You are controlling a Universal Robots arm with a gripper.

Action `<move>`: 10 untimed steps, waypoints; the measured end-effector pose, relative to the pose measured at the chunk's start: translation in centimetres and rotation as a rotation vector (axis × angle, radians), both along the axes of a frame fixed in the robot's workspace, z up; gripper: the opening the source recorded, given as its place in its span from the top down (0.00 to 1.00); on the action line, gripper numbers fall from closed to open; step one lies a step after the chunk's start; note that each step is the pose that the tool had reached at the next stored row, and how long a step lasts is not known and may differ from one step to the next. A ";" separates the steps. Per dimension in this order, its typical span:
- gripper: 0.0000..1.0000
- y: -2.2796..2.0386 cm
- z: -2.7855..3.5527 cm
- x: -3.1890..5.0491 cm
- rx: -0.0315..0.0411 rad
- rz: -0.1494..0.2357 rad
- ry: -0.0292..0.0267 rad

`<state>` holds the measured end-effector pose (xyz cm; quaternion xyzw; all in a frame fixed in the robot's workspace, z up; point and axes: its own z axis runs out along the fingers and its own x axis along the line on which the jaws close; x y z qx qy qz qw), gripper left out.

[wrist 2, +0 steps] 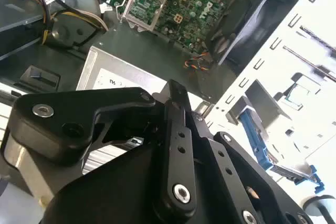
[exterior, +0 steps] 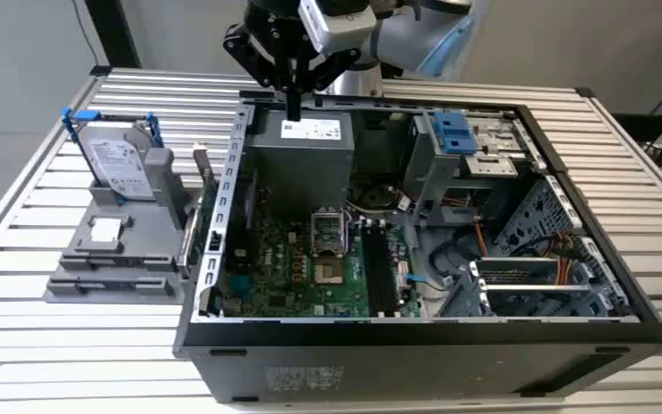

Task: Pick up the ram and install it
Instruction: 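Reach for the ram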

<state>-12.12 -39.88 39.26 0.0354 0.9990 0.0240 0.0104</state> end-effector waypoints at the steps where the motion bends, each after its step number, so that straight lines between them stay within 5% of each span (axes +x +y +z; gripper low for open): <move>1: 1.00 0.00 0.00 0.00 0.0000 0.000 0.0000; 10: 1.00 0.00 0.05 -0.17 -0.0001 0.000 0.0001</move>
